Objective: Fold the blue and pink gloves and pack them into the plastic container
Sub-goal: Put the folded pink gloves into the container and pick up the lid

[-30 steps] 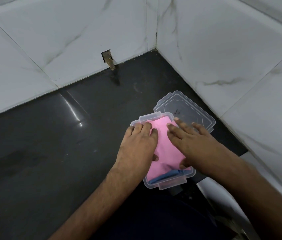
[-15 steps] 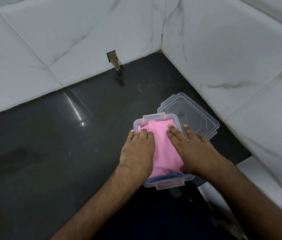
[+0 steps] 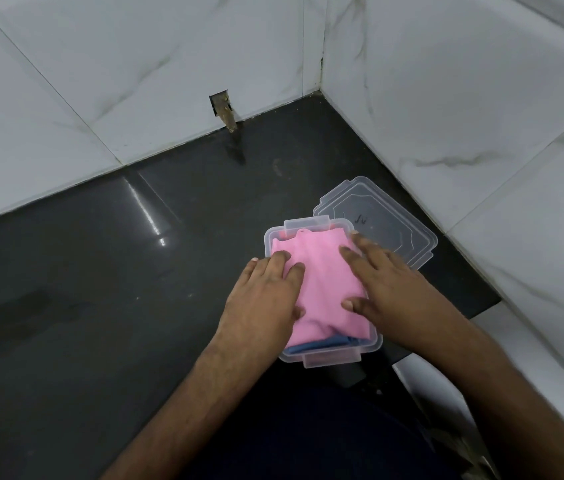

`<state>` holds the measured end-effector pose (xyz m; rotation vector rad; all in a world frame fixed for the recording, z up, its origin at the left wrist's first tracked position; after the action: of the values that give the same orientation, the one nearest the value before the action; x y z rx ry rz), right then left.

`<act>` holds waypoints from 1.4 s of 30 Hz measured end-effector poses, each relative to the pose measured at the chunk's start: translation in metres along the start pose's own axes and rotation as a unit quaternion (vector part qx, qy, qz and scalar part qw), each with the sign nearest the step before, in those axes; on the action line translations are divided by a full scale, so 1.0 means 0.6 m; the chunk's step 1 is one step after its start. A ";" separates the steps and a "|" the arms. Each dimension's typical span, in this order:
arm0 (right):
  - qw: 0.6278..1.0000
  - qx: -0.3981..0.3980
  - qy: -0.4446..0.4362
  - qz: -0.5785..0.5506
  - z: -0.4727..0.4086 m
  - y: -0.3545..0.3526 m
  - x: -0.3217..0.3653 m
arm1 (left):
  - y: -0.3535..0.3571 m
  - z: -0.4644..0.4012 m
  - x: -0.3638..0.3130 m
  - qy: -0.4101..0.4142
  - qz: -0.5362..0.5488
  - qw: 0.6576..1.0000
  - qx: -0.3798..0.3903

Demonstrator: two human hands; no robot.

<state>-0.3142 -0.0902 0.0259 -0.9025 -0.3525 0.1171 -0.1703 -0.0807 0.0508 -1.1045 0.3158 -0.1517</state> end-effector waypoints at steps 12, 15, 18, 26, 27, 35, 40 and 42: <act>0.957 -0.111 0.048 -0.262 0.060 0.053 -0.005 | 0.037 0.062 -0.026 0.136 0.023 0.990 0.032; 0.955 -0.145 0.052 -0.253 0.054 0.039 -0.003 | 0.065 0.071 -0.026 0.150 -0.006 0.987 0.054; 0.955 -0.153 0.055 -0.249 0.033 0.030 0.006 | 0.075 0.064 -0.007 0.126 -0.050 0.990 0.038; 0.971 -0.151 0.019 -0.184 -0.035 0.003 0.051 | 0.056 0.063 0.055 0.024 -0.070 0.997 -0.029; 0.972 -0.149 0.015 -0.178 -0.043 -0.002 0.054 | 0.053 0.062 0.059 0.012 -0.072 0.997 -0.034; 0.960 -0.174 -0.001 -0.218 -0.077 -0.042 0.066 | 0.010 0.059 0.085 -0.065 -0.041 0.993 -0.091; 0.948 -0.205 -0.032 -0.240 -0.071 -0.060 0.063 | -0.011 0.047 0.089 -0.081 -0.028 0.991 -0.102; 0.945 -0.218 -0.052 -0.239 -0.065 -0.068 0.062 | -0.018 0.042 0.082 -0.074 -0.009 0.991 -0.109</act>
<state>-0.2676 -0.1354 0.0450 -1.2233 -0.7049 -0.3777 -0.1149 -0.0777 0.0625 -1.3285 0.1924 -0.0503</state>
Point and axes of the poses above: each hand's wrist, its own z-axis away from the middle knuckle, its own y-axis out of the palm, x = y × z, the point moved 10 cm from there along -z, towards the middle knuckle, and after that the axes turned 12 degrees about x, right-handed, at the moved point
